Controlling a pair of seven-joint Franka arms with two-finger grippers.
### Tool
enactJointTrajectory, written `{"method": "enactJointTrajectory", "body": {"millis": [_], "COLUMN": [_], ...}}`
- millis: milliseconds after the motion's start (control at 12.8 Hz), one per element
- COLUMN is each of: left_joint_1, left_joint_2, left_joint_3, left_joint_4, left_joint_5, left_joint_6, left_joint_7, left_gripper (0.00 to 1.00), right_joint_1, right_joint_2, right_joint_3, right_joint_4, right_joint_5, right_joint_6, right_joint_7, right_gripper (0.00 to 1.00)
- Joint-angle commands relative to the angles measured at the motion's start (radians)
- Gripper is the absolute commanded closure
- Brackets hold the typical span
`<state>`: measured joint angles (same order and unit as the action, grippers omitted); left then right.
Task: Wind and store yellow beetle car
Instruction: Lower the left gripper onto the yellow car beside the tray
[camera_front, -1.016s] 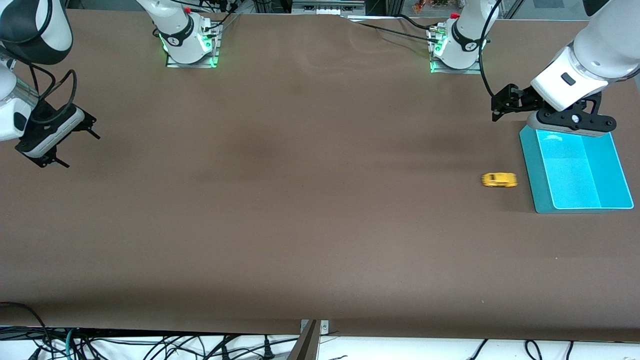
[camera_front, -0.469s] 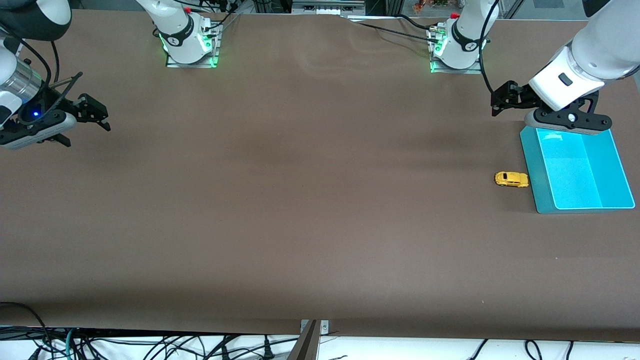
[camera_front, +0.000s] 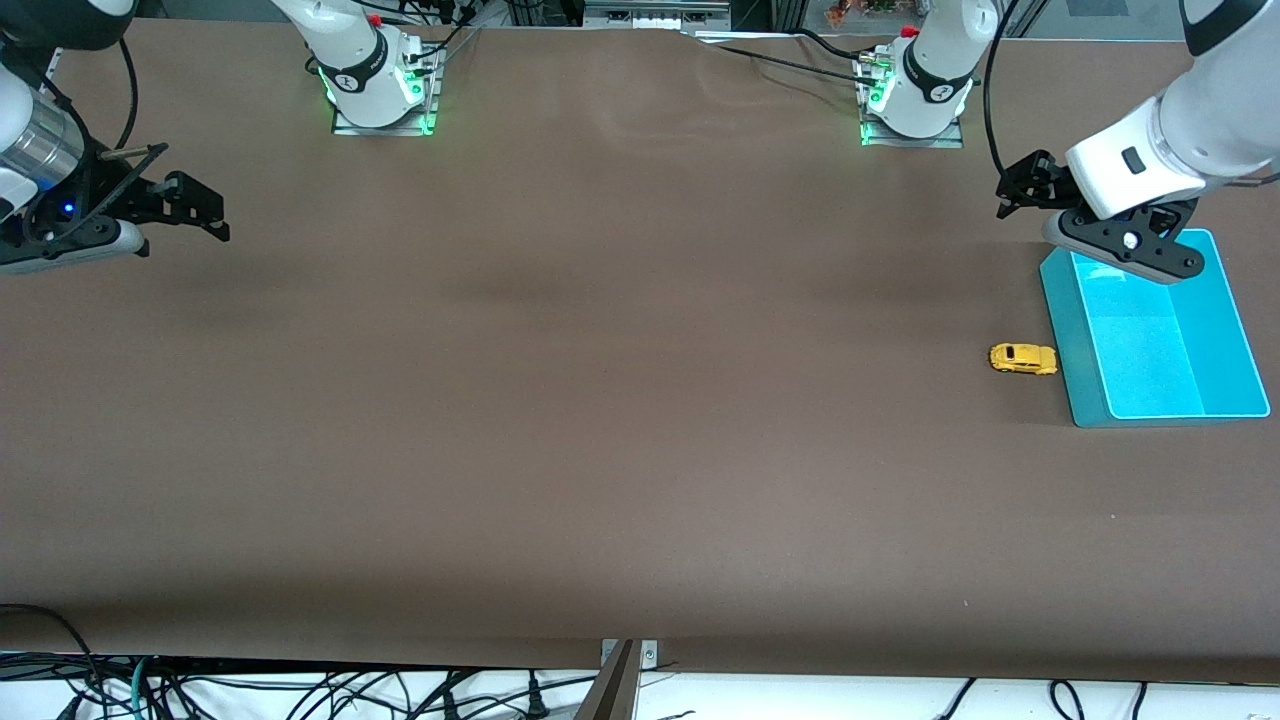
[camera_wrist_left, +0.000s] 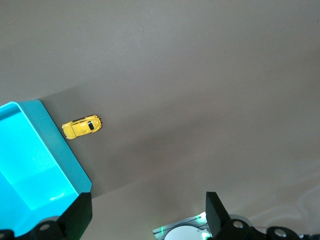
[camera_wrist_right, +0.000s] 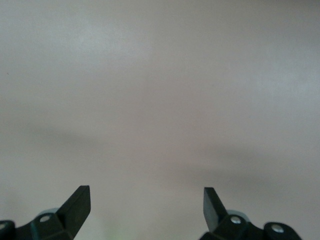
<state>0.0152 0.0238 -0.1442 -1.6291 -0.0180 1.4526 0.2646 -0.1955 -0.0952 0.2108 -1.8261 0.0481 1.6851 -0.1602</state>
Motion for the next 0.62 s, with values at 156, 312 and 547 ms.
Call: {"method": "enactJointTrajectory", "body": {"millis": [156,312,547], "left_joint_1": [0.012,0.060,0.084], "left_joint_2": [0.076,0.080,0.059], "left_joint_3": [-0.012,-0.012,-0.012], "left_joint_4": [0.002,-0.075,-0.240], "left_joint_5": [0.101,0.102,0.110], "left_joint_6": [0.023,0.136,0.325], "left_joint_7": [0.132,0.252,0.465], "left_gripper": [0.00,0.00,0.00], "right_joint_1": [0.071,0.070,0.068], "right_joint_2": [0.005,0.003,0.009], "right_joint_3": [-0.070,-0.070,-0.068], "right_joint_4": [0.062,0.065,0.070], "right_joint_5": [-0.002,-0.002,-0.013], "right_joint_6": [-0.070,-0.068,-0.068], "right_joint_7": [0.064,0.064,0.064], "right_gripper": [0.00,0.00,0.00]}}
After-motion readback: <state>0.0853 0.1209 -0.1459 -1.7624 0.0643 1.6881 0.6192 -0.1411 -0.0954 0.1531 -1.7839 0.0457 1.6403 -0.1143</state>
